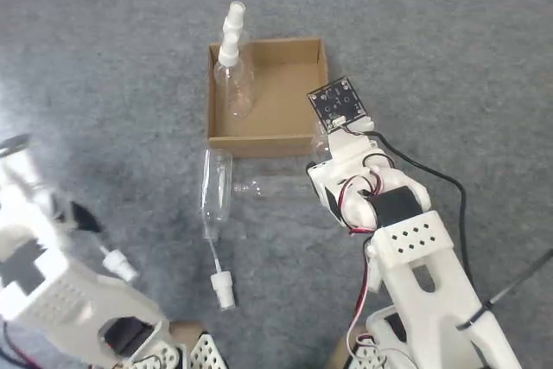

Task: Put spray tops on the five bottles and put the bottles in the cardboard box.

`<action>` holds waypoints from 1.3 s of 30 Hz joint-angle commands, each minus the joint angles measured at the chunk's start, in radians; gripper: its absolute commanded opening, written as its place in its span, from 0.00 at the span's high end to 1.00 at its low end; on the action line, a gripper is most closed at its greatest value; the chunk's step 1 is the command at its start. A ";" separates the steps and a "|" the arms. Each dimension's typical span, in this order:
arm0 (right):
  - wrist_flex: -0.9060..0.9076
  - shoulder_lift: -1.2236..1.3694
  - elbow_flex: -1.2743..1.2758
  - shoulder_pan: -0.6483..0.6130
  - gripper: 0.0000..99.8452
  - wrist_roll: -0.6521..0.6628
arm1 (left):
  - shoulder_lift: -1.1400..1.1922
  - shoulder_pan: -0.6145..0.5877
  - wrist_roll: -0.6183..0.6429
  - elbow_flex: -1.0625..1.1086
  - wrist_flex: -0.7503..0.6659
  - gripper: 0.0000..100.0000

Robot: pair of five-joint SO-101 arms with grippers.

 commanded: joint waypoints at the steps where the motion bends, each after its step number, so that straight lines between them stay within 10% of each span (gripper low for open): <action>1: -0.022 -0.038 -0.006 0.008 0.93 0.021 | -0.015 -0.095 -0.049 -0.071 0.015 0.75; 21: -0.025 -0.038 0.003 0.004 0.93 0.021 | -0.014 -0.542 -0.382 -0.070 0.015 0.76; 39: -0.025 -0.038 0.005 0.004 0.93 0.021 | -0.015 -0.569 -0.451 -0.323 0.287 0.76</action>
